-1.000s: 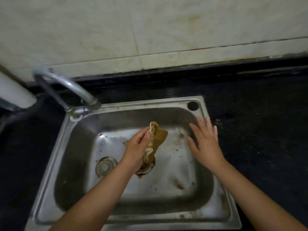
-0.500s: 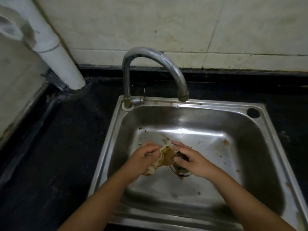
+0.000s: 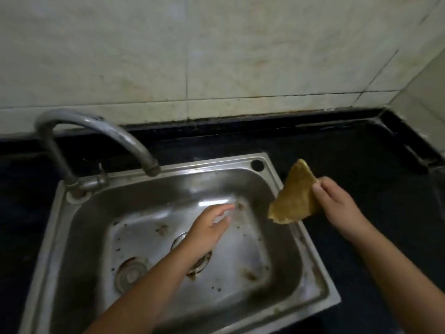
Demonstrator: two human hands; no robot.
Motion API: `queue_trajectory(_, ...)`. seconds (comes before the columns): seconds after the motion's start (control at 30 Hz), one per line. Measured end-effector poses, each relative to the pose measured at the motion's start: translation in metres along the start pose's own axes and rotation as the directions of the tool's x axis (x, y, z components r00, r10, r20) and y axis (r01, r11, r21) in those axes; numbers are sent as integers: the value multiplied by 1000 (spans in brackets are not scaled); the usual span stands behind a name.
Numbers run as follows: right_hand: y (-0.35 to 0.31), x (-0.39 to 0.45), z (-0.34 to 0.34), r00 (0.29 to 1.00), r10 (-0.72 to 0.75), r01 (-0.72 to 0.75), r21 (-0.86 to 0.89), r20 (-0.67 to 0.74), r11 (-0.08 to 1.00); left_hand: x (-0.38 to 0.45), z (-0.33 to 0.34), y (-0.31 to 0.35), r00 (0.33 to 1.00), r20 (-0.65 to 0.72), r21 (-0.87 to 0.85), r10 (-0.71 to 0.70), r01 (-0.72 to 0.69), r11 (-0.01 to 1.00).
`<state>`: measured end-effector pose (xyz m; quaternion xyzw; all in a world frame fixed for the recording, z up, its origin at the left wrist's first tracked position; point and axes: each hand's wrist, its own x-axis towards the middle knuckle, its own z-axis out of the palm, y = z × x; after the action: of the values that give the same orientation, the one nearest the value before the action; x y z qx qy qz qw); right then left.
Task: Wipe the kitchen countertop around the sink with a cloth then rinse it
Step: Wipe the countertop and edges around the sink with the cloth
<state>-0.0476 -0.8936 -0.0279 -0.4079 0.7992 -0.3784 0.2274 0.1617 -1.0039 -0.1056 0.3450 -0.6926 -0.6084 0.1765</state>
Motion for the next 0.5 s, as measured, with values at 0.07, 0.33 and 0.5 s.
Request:
queue_trajectory(0.07,14,16,-32,993,-28,24,-38,-116,999,18,30,10,998,26,46,56,-57,997)
queue_trajectory(0.33,98,71,-46,813,-81,395,-444,577,804,68,93,8,995,-81,114,-62,71,991)
queue_trajectory(0.5,116,66,-39,811,-127,408,-396,571,823,85,102,-3,961,-216,128,-172,203,971)
